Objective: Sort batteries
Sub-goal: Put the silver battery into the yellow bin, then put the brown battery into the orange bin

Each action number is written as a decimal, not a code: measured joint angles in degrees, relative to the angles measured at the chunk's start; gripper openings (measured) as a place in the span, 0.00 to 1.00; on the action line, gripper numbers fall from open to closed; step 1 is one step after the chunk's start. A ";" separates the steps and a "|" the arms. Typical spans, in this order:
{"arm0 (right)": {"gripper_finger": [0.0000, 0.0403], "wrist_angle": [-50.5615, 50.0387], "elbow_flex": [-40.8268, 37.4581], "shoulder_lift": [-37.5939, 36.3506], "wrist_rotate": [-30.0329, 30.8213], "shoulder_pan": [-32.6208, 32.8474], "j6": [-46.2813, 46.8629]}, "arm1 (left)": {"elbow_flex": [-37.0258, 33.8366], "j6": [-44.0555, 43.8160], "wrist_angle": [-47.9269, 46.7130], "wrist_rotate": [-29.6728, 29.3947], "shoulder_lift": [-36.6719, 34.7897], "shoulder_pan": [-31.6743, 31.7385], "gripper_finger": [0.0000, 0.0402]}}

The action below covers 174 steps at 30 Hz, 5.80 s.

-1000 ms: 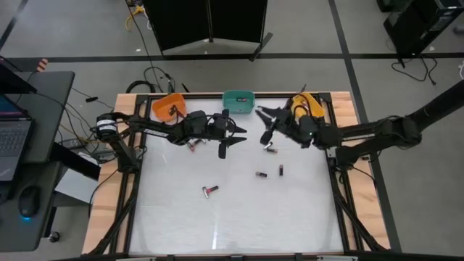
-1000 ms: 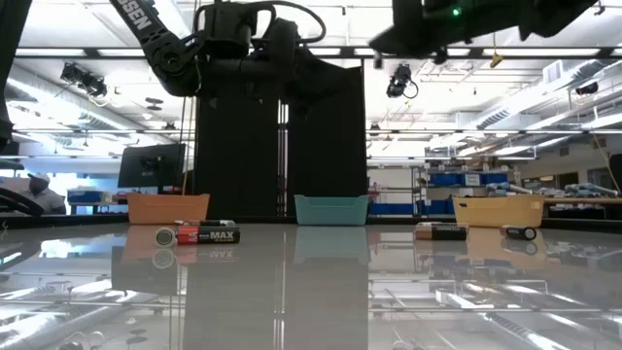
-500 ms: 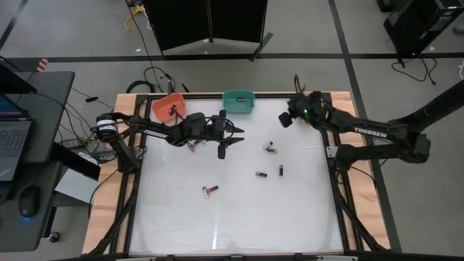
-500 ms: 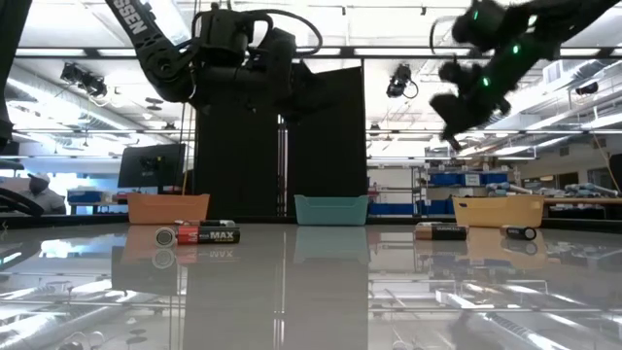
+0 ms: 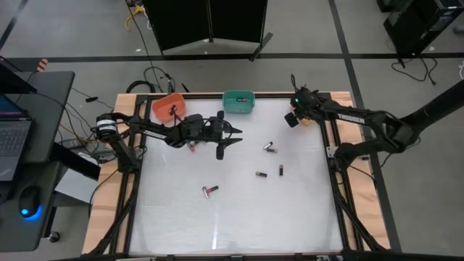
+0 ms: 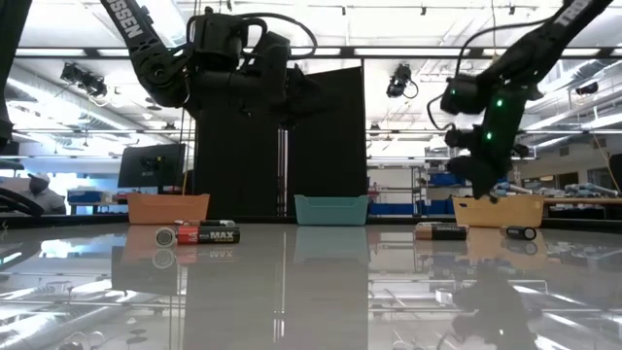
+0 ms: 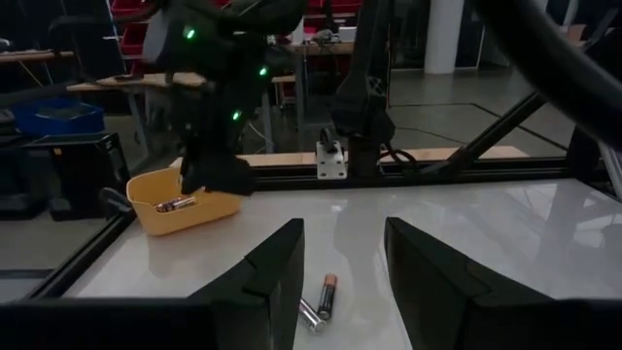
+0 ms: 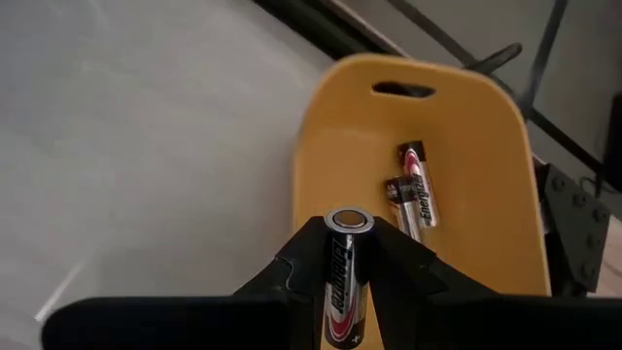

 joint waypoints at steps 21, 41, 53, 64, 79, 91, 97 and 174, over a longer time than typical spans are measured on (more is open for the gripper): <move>0.17 -4.66 6.86 12.89 -0.20 -3.30 -0.23 | -0.02 0.00 0.17 0.17 0.00 0.00 0.38; 0.30 -5.60 8.74 14.51 -0.44 -2.55 0.98 | -0.02 0.00 -1.01 0.36 0.00 0.00 0.38; 0.03 -16.62 16.94 11.11 -1.78 4.99 -3.79 | -0.09 5.40 -12.31 2.75 -6.51 -0.07 0.29; 0.03 -14.17 16.08 3.74 -8.81 24.72 3.04 | -0.31 8.78 -33.15 1.62 -16.44 -1.61 0.07; 0.06 -3.08 12.17 5.57 -15.55 52.92 23.10 | -16.73 1.37 -9.68 -2.14 -15.98 -4.04 0.04; 0.29 -1.68 12.17 15.06 -12.34 62.19 32.74 | -17.68 -0.26 -10.08 -2.19 -15.96 -4.06 0.04; 0.42 -1.77 12.17 17.67 -11.99 61.55 32.34 | -17.68 -0.28 -10.19 -2.21 -15.96 -4.07 0.04; 0.14 71.89 12.20 18.95 5.62 57.01 -18.52 | -17.75 -8.29 24.58 5.76 -15.91 -5.71 0.41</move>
